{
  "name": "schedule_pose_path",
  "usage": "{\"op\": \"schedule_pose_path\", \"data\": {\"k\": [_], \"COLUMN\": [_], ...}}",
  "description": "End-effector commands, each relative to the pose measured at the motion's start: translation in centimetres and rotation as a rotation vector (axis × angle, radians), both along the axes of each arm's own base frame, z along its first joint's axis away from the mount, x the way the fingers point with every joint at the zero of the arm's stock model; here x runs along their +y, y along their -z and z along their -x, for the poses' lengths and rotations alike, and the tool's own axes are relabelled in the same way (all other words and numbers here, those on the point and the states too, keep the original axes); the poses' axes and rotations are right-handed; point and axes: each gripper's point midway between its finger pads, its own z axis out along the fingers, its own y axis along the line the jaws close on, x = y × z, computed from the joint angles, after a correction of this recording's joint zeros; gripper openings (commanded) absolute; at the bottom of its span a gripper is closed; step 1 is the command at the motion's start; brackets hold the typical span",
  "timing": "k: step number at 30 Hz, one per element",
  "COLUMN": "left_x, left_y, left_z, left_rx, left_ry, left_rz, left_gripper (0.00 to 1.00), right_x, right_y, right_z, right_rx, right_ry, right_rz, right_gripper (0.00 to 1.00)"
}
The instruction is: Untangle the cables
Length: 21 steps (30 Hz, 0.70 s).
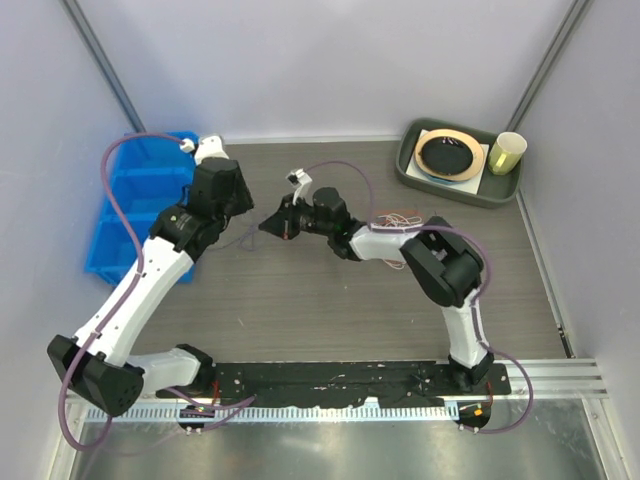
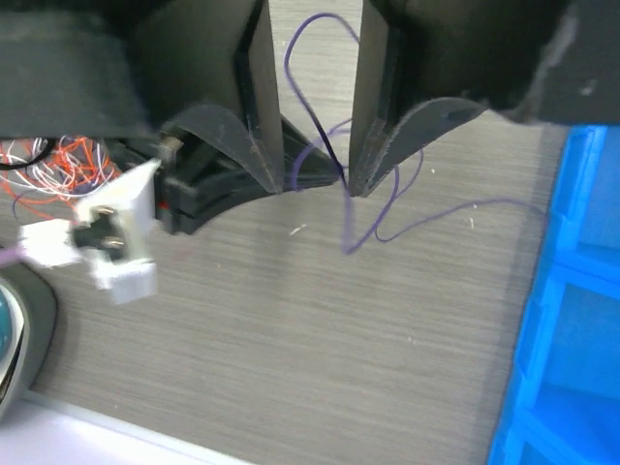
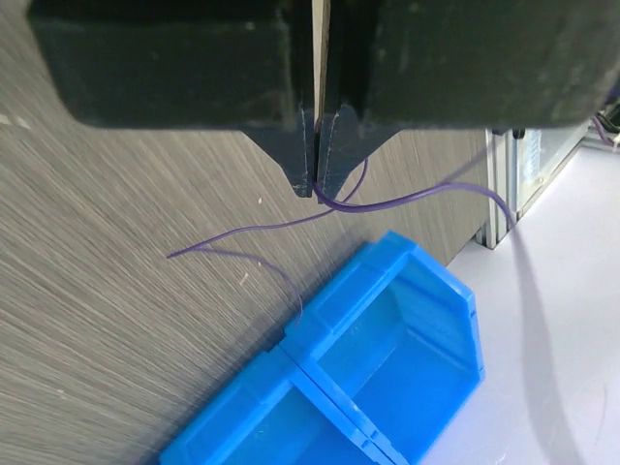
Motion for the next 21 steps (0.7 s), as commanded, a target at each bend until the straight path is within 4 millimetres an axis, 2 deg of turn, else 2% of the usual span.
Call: {"op": "schedule_pose_path", "data": {"k": [1, 2, 3, 4, 5, 6, 7, 8, 9, 10, 11, 12, 13, 14, 15, 17, 19, 21], "left_x": [-1.2, -1.5, -1.9, -2.2, -2.9, -3.2, -3.5, -4.5, -4.8, -6.1, -6.9, -7.5, -8.3, -8.9, -9.2, -9.7, -10.3, -11.3], "left_y": [1.5, 2.9, 3.1, 3.4, 4.3, 4.3, 4.9, 4.3, 5.0, 4.4, 3.5, 4.3, 3.0, 2.3, 2.9, 2.6, 2.6, 2.8], "left_z": [0.8, 1.1, 1.1, 1.3, 1.9, 2.0, 2.3, 2.9, 3.4, 4.0, 4.9, 5.7, 5.8, 6.8, 7.3, 7.6, 8.1, 8.5], "left_rx": [0.004, 0.025, 0.021, 0.022, 0.042, 0.033, 0.044, 0.026, 0.038, 0.018, -0.013, -0.008, -0.071, -0.098, -0.095, -0.125, -0.131, -0.125], "left_ry": [0.081, 0.102, 0.123, 0.141, 0.186, 0.21, 0.228, 0.289, 0.316, 0.39, 0.451, 0.495, 0.537, 0.598, 0.618, 0.66, 0.721, 0.794], "left_rz": [0.047, 0.045, 0.059, 0.067, 0.081, 0.089, 0.093, 0.128, 0.14, 0.185, 0.226, 0.248, 0.286, 0.32, 0.333, 0.347, 0.343, 0.347], "left_gripper": [0.61, 0.72, 0.82, 0.97, 1.0, 1.0, 1.0, 1.0, 1.0, 1.0, 1.0, 1.0, 1.0, 1.0, 1.0, 1.0, 1.0, 1.0], "right_x": [-4.8, -5.7, -6.7, -7.9, -9.1, -10.3, -11.7, -13.5, -15.0, -17.1, -18.8, -20.2, -21.4, -23.5, -24.5, -25.4, -24.7, -24.3], "right_y": [-9.5, -9.8, -9.5, -8.1, -9.7, -9.7, -8.6, -9.6, -8.6, -9.7, -9.6, -9.2, -9.3, -9.8, -10.2, -10.9, -11.9, -11.3], "right_z": [-0.1, -0.3, -0.3, 0.0, 0.3, -0.3, 0.2, 0.0, 0.7, 0.3, 0.1, 0.4, 0.4, 0.6, 0.5, 1.1, 1.8, 2.4], "right_rx": [-0.181, -0.186, -0.181, -0.159, -0.176, -0.178, -0.15, -0.16, -0.133, -0.14, -0.131, -0.111, -0.105, -0.095, -0.098, -0.108, -0.106, -0.072], "right_ry": [0.128, 0.169, 0.203, 0.219, 0.247, 0.308, 0.324, 0.395, 0.399, 0.478, 0.538, 0.563, 0.594, 0.642, 0.665, 0.65, 0.597, 0.55], "right_rz": [-0.013, 0.019, 0.061, 0.159, 0.177, 0.228, 0.314, 0.341, 0.411, 0.425, 0.458, 0.496, 0.52, 0.54, 0.55, 0.562, 0.547, 0.566], "right_gripper": [0.01, 0.01, 0.01, 0.01, 0.01, 0.01, 0.01, 0.01, 0.01, 0.01, 0.01, 0.01, 0.01, 0.01, 0.01, 0.01, 0.01, 0.01]}}
